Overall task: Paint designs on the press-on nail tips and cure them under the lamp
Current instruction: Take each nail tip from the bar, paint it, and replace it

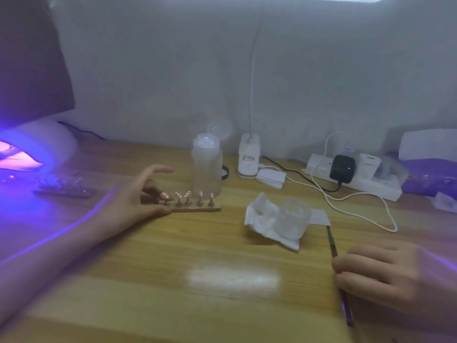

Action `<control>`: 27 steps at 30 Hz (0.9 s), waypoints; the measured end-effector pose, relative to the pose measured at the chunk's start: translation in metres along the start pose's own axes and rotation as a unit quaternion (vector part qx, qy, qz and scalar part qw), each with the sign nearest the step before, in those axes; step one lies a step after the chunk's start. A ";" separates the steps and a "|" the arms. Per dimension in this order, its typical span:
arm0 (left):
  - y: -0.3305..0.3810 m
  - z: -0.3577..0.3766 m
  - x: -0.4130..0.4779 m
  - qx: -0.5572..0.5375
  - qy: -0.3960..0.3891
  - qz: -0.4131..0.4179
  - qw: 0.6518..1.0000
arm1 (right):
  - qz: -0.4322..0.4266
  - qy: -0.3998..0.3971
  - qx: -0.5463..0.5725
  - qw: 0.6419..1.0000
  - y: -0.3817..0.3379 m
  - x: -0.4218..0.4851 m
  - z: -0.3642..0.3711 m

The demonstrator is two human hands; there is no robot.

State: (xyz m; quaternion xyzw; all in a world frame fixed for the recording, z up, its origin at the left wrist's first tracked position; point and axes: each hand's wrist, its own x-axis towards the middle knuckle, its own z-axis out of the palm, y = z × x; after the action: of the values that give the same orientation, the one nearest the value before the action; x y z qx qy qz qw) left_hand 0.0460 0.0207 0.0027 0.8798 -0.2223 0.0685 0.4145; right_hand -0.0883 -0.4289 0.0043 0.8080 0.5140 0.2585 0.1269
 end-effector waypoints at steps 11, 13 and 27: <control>0.077 0.044 -0.051 -0.047 -0.149 0.091 0.983 | 0.328 0.354 0.237 0.843 0.027 0.035 -0.026; 0.103 0.071 -0.051 -0.066 -0.167 0.098 0.979 | 0.374 0.443 0.371 0.725 0.026 0.059 -0.025; 0.128 0.097 -0.045 -0.140 -0.166 0.074 0.973 | 0.522 0.481 0.558 0.430 0.002 0.073 0.010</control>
State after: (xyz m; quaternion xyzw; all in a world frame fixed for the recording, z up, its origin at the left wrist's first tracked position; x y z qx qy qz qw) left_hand -0.0578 -0.1096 0.0158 0.7935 -0.3592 -0.0795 0.4847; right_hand -0.0562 -0.3639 0.0180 0.5624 0.0041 0.2789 -0.7784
